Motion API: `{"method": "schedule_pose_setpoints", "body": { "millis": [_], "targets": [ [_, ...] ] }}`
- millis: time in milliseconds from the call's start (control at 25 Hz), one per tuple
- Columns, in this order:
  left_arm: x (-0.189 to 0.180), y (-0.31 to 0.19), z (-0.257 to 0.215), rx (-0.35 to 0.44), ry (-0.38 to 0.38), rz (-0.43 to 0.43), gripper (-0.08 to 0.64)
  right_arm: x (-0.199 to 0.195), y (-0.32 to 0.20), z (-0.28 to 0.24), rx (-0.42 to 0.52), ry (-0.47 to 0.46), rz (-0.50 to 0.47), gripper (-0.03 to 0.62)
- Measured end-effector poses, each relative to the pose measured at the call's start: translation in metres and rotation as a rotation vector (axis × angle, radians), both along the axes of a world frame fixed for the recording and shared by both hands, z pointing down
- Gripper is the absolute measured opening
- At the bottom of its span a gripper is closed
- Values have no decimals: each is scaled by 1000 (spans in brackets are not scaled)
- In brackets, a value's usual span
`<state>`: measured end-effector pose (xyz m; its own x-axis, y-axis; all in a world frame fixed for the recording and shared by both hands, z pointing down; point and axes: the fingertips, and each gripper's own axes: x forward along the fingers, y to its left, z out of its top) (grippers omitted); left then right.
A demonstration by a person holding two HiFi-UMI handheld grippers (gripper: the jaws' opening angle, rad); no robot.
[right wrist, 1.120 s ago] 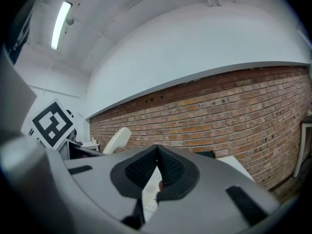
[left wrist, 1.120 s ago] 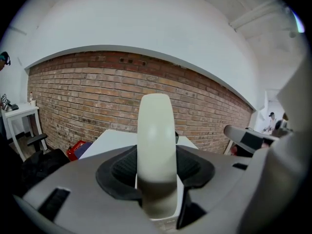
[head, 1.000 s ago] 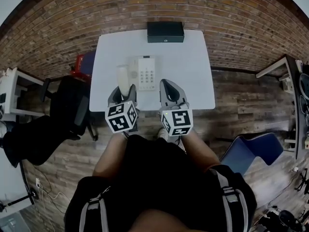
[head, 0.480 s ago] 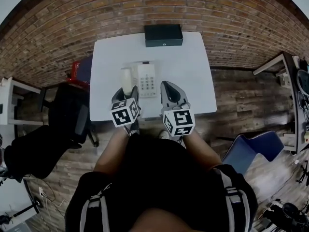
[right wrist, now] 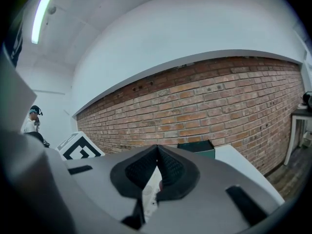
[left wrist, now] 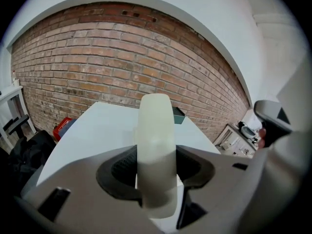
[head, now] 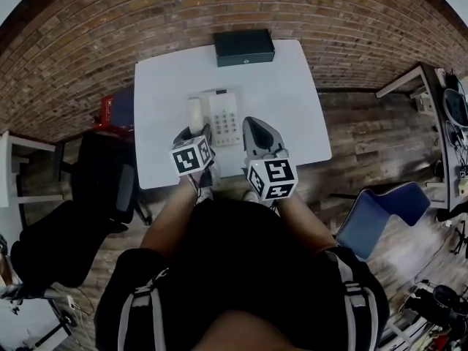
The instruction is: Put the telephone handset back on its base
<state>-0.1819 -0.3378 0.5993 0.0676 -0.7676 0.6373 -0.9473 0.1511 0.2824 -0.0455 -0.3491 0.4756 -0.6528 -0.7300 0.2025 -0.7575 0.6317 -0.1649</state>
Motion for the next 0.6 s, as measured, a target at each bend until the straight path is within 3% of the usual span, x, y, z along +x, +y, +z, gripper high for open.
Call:
{"method": "schedule_pose_setpoints", "body": {
  "millis": [600],
  "targets": [
    [-22,-34,51,-111,39,2,206,20,-4,2,-12,54,133,-6]
  ]
}}
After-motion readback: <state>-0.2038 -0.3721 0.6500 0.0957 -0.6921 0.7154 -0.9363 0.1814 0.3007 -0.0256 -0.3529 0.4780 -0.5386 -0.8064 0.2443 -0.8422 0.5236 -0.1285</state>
